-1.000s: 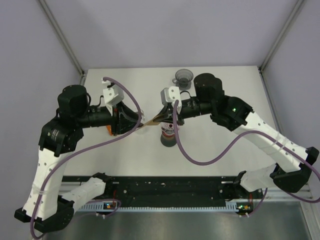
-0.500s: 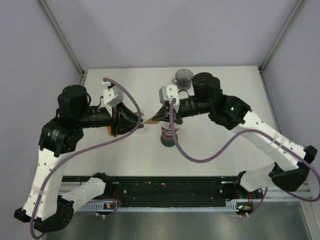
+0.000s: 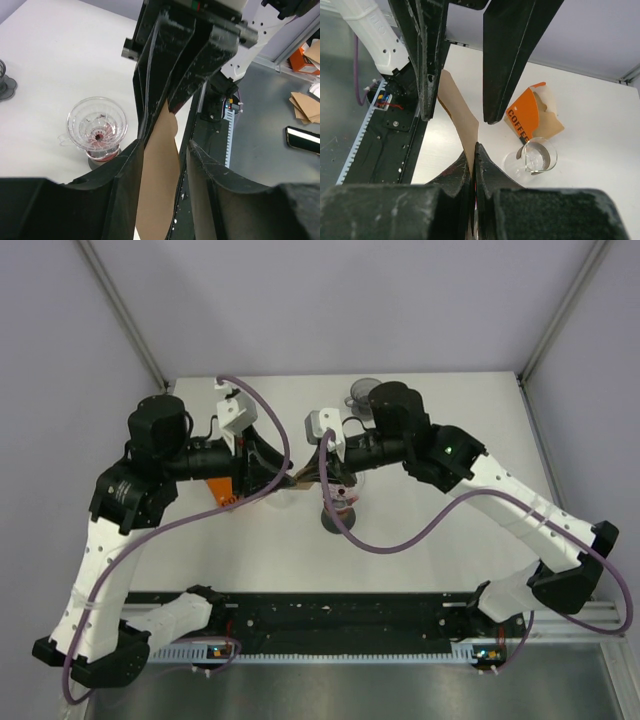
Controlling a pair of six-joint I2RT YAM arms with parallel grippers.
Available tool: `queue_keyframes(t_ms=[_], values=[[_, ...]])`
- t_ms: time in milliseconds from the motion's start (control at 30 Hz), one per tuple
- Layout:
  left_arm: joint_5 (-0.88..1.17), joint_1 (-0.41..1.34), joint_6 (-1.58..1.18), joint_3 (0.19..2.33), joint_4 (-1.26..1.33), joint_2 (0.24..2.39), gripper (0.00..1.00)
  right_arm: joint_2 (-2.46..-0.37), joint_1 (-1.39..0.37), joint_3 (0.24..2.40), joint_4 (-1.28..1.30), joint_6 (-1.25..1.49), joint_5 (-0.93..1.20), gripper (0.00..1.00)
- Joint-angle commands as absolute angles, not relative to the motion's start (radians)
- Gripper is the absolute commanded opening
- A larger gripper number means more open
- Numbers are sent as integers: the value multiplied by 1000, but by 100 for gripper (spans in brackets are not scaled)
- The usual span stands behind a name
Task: Place the coffee filter in the dripper
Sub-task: Place the coffee filter in the coffee dripper.
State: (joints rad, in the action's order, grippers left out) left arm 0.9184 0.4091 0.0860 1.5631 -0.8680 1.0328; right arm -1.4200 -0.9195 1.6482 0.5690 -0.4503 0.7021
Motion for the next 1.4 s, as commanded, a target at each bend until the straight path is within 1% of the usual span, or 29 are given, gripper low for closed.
queue_keyframes(t_ms=[0,33,133,200,300,533,633,700,833,900,933,1000,1033,1133,1200,1367], values=[[922,416,-29,1618,-746,1048,43,-1437,-916,1712,578,-453,726,0],[920,416,-38,1618,-736,1051,41,-1437,-917,1712,578,-451,726,0],[901,419,-48,1617,-724,1055,29,-1437,-916,1712,577,-449,727,0],[884,420,-46,1617,-726,1058,23,-1437,-916,1710,578,-445,733,0],[882,422,-43,1614,-726,1060,17,-1434,-916,1712,578,-443,733,0],[877,431,-17,1605,-749,1058,17,-1439,-917,1718,577,-439,735,0],[907,436,-15,1592,-753,1052,22,-1442,-917,1721,577,-437,732,0],[897,443,-9,1588,-765,1048,23,-1443,-917,1723,577,-437,727,0],[881,446,34,1591,-785,1048,14,-1451,-916,1732,578,-436,732,0],[871,448,34,1594,-785,1049,2,-1453,-917,1733,578,-434,735,0],[862,448,35,1597,-785,1051,0,-1454,-916,1735,577,-433,736,0],[861,449,35,1600,-788,1052,0,-1453,-917,1735,575,-434,739,0],[874,448,34,1598,-788,1052,2,-1454,-917,1735,577,-433,738,0],[929,448,23,1597,-790,1049,17,-1453,-916,1729,578,-434,718,0],[942,449,21,1598,-788,1046,22,-1453,-916,1726,578,-433,710,0],[953,449,15,1600,-795,1046,26,-1454,-916,1730,578,-434,700,0]])
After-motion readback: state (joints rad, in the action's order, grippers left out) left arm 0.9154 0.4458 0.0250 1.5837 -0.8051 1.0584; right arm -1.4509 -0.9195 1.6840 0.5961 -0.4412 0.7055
